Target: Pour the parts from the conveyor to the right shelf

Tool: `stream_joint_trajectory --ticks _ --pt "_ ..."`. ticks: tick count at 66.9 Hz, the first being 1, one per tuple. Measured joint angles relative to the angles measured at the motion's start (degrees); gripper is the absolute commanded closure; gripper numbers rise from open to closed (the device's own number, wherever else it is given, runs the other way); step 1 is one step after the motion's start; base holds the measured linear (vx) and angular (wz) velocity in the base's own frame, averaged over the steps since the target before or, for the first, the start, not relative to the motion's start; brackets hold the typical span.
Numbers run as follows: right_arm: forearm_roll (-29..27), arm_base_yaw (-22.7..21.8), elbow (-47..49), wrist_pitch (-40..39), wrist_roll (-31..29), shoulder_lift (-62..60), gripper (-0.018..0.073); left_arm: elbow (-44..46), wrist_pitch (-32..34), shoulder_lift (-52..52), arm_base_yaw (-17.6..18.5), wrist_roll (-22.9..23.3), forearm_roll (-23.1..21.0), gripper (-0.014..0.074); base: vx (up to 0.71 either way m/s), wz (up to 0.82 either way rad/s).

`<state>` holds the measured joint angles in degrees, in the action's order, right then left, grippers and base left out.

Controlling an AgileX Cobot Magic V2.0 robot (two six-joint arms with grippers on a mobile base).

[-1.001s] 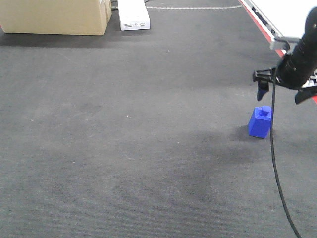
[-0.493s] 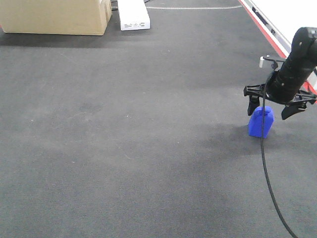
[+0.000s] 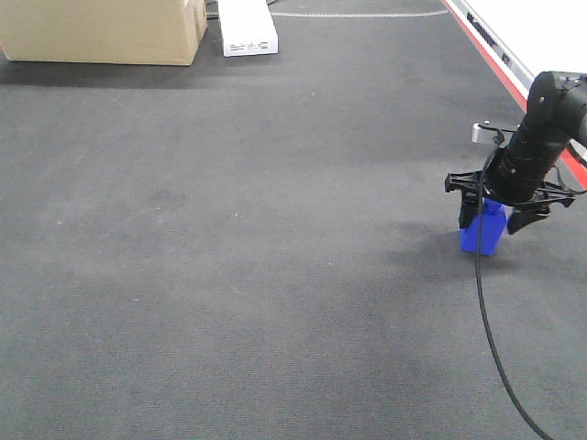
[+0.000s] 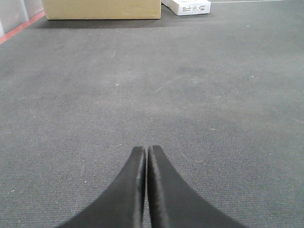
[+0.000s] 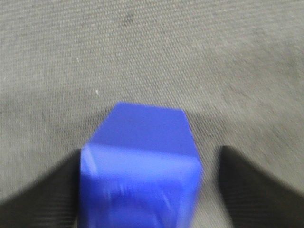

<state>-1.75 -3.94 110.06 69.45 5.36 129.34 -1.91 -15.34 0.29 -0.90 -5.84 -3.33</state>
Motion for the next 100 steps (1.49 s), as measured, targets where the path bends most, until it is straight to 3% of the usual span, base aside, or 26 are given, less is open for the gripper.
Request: stream_joint_trajectory --ticks 9,30,49,62,74,100 --pt "-0.24 0.0 0.21 -1.0 -0.07 0.35 0.0577 0.0 0.0 0.0 0.0 0.0 0.0 0.0602 0.0 0.0" --pt "0.02 0.0 0.26 -4.18 -2.55 -2.36 0.0569 0.0 0.0 0.0 0.0 0.0 0.0 0.0602 0.0 0.0" --pt "0.29 0.0 0.2 -4.94 -3.34 -13.69 0.0569 0.0 0.0 0.0 0.0 0.0 0.0 0.0602 0.0 0.0" --pt "-3.38 0.0 -3.33 -6.14 -6.75 -23.05 0.0569 0.0 0.0 0.0 0.0 0.0 0.0 0.0602 0.0 0.0" --pt "-6.82 0.0 -15.08 -13.25 -10.25 -35.41 0.0569 0.0 0.0 0.0 0.0 0.0 0.0 0.0602 0.0 0.0" --pt "-7.25 0.0 -44.42 -29.57 -13.19 -65.1 0.0568 0.0 0.0 0.0 0.0 0.0 0.0 0.0602 0.0 0.0"
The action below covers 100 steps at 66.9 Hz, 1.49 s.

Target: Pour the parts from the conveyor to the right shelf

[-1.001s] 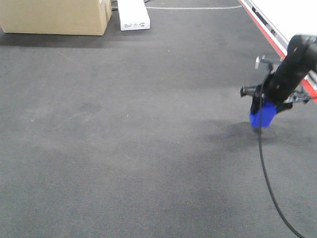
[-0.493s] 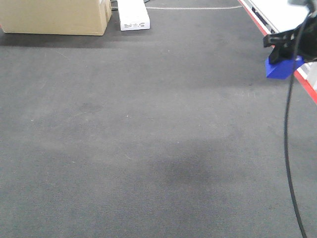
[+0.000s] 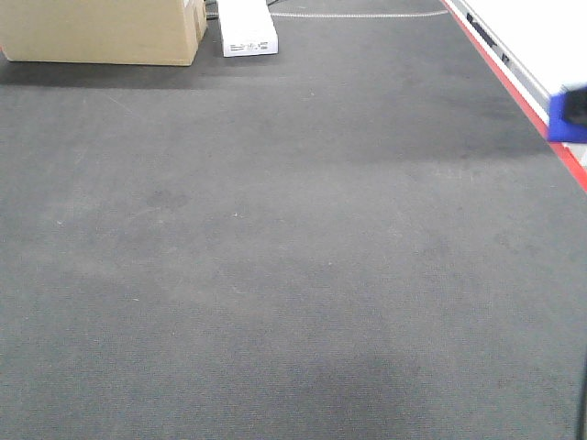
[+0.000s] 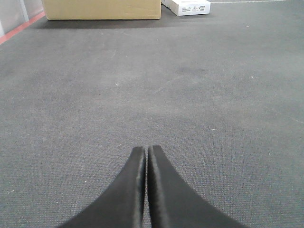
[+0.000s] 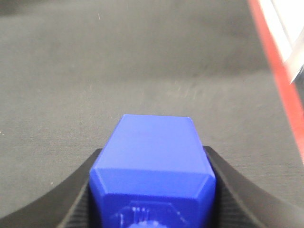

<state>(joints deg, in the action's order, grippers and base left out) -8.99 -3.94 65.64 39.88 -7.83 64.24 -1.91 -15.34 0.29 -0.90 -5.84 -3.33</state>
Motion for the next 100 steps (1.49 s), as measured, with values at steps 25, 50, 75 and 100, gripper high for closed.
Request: stream_joint_trajectory --ticks 25,50,75,100 --pt "-0.41 0.0 -23.28 -7.55 -2.89 -24.95 0.0565 0.0 0.0 0.0 0.0 0.0 0.0 0.0602 0.0 0.0" --pt "-1.96 0.0 -40.48 -11.47 -3.01 -47.63 0.0566 0.0 0.0 0.0 0.0 0.0 0.0 0.0602 0.0 0.0" --pt "-1.91 0.0 -45.5 -12.07 -3.01 -54.03 0.0565 0.0 0.0 0.11 0.0 0.0 0.0 0.0602 0.0 0.0" --pt "-1.91 0.0 -45.61 -12.79 -3.06 -54.03 0.0565 0.0 0.0 1.24 0.0 0.0 0.0 0.0602 0.0 0.0"
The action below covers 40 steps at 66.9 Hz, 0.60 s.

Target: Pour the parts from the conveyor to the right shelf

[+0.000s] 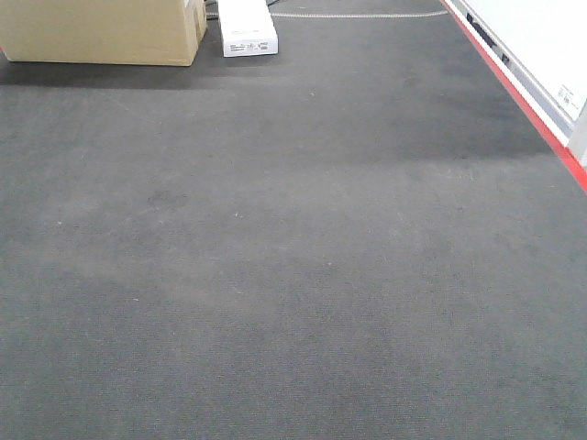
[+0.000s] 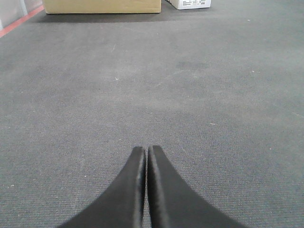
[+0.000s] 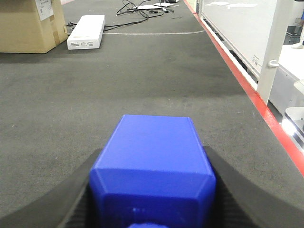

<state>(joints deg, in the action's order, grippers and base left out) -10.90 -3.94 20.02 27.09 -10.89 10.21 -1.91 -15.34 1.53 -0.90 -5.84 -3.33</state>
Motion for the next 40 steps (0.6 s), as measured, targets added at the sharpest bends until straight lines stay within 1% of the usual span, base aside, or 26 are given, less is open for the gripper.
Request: stream_joint_trajectory --ticks 40 --pt "0.0 0.0 0.0 0.0 0.0 0.0 0.0565 0.0 0.0 0.0 0.0 0.0 0.0 0.0602 0.0 0.0"
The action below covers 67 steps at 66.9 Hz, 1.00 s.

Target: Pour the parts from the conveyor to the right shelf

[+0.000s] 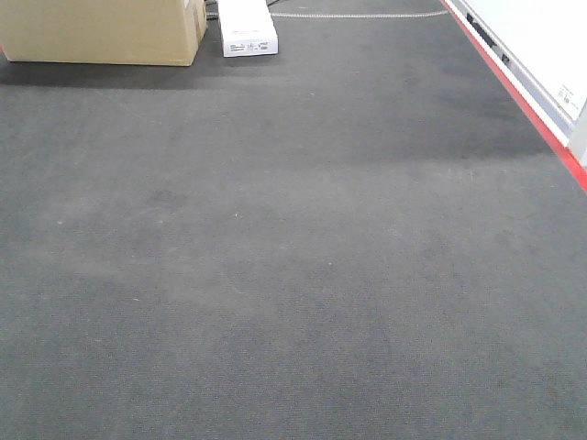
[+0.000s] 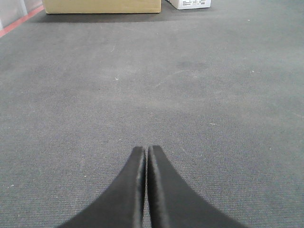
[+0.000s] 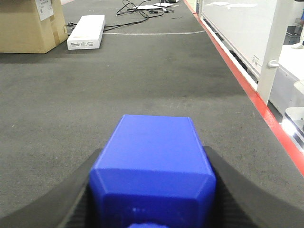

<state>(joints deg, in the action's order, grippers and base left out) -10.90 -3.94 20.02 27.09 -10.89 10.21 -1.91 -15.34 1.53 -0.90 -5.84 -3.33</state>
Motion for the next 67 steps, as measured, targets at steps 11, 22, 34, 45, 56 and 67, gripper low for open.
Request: stream_joint_trajectory --ticks 11,22,34,45,56,67 --pt "0.0 0.0 0.0 0.0 0.0 0.0 0.0565 0.0 0.0 0.0 0.0 0.0 0.0 0.0602 0.0 0.0" --pt "0.0 0.0 0.0 0.0 0.0 0.0 0.0565 0.0 0.0 0.0 0.0 0.0 0.0 0.0602 0.0 0.0" --pt "0.0 0.0 0.0 0.0 0.0 0.0 0.0565 0.0 0.0 0.0 0.0 0.0 0.0 0.0602 0.0 0.0" --pt "0.0 0.0 0.0 0.0 0.0 0.0 0.0565 0.0 0.0 0.0 0.0 0.0 0.0 0.0602 0.0 0.0" --pt "0.0 0.0 0.0 -0.04 0.0 0.0 0.0565 0.0 0.0 0.0 0.0 0.0 0.0 0.0602 -0.02 0.0" --pt "0.0 0.0 0.0 -0.04 0.0 0.0 0.0565 0.0 0.0 0.0 0.0 0.0 0.0 0.0602 -0.07 0.0"
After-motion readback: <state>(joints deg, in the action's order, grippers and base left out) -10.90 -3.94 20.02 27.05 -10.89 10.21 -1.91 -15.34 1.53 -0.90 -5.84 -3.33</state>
